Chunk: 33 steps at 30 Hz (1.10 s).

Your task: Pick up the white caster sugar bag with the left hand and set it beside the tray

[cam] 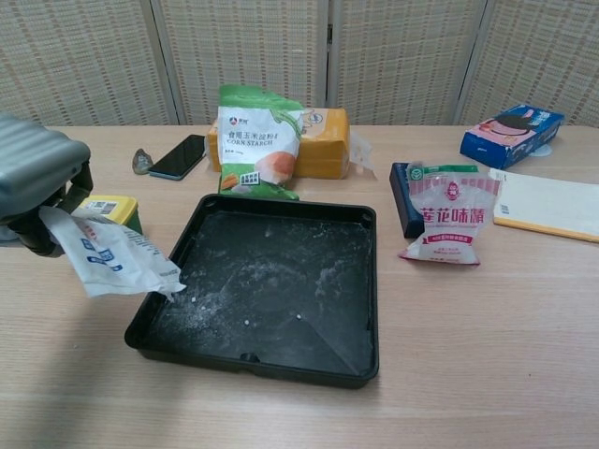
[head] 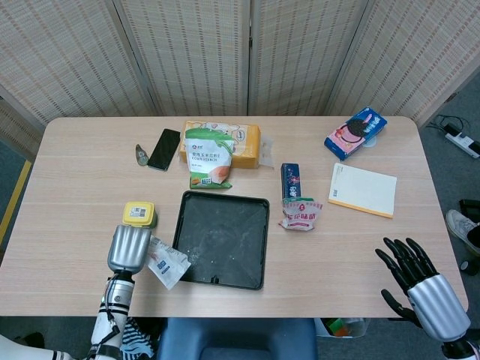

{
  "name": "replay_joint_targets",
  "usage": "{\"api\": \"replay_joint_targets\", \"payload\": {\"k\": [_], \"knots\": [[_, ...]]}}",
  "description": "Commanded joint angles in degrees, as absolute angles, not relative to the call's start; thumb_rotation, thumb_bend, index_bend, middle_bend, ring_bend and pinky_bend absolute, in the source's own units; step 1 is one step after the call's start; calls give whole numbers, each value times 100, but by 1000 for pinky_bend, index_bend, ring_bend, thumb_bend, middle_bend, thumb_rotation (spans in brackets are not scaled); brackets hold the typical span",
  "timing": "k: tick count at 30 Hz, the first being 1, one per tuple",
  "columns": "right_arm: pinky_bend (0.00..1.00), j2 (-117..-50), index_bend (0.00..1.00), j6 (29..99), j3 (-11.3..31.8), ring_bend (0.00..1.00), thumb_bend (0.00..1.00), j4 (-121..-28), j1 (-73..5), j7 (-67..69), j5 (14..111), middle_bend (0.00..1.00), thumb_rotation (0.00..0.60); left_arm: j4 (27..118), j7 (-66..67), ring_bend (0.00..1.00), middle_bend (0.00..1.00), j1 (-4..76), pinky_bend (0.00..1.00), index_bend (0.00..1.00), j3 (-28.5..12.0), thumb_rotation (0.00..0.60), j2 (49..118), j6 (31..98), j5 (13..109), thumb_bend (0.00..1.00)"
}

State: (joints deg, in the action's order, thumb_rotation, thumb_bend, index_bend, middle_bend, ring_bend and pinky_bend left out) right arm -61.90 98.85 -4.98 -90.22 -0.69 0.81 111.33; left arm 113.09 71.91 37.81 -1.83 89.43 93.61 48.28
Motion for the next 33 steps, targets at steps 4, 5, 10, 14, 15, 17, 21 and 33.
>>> {"api": "replay_joint_targets", "payload": {"k": [4, 5, 10, 14, 15, 17, 21, 33], "knots": [[0, -6196, 0, 9872, -493, 0, 355, -9034, -70, 63, 11121, 0, 600, 11935, 4921, 1000, 966, 3470, 1000, 873, -1144, 600, 7951, 7675, 3406, 447], [0, -6199, 0, 9863, -494, 0, 355, -9035, -73, 56, 11121, 0, 600, 11919, 4636, 1000, 968, 3444, 1000, 875, -1221, 600, 7808, 7391, 3272, 447], [0, -6212, 0, 9828, -489, 0, 355, -9053, -78, 15, 11101, 0, 600, 11626, 3259, 1000, 968, 3351, 1000, 876, -1481, 600, 7164, 5880, 2829, 448], [0, -6218, 0, 9784, -486, 0, 355, -9066, -91, -6, 11080, 0, 600, 11338, 2306, 1000, 968, 3301, 1000, 876, -1621, 600, 6845, 4869, 2673, 449], [0, -6218, 0, 9773, -486, 0, 356, -9072, -94, -10, 11076, 0, 600, 11249, 2076, 1000, 968, 3279, 1000, 876, -1649, 600, 6785, 4629, 2664, 448], [0, -6218, 0, 9748, -486, 0, 355, -9082, -102, -23, 11066, 0, 600, 10996, 1574, 1000, 969, 3224, 1000, 877, -1677, 600, 6659, 4018, 2698, 448], [0, -6223, 0, 9722, -488, 0, 355, -9102, -106, -55, 11062, 0, 600, 10356, 683, 1000, 970, 3155, 1000, 878, -1722, 600, 6500, 2639, 2811, 449], [0, -6222, 0, 9649, -462, 0, 355, -9129, -135, -71, 10985, 0, 600, 8222, -1288, 1000, 970, 3069, 1000, 879, -2193, 600, 6995, -313, 2993, 450]]}}
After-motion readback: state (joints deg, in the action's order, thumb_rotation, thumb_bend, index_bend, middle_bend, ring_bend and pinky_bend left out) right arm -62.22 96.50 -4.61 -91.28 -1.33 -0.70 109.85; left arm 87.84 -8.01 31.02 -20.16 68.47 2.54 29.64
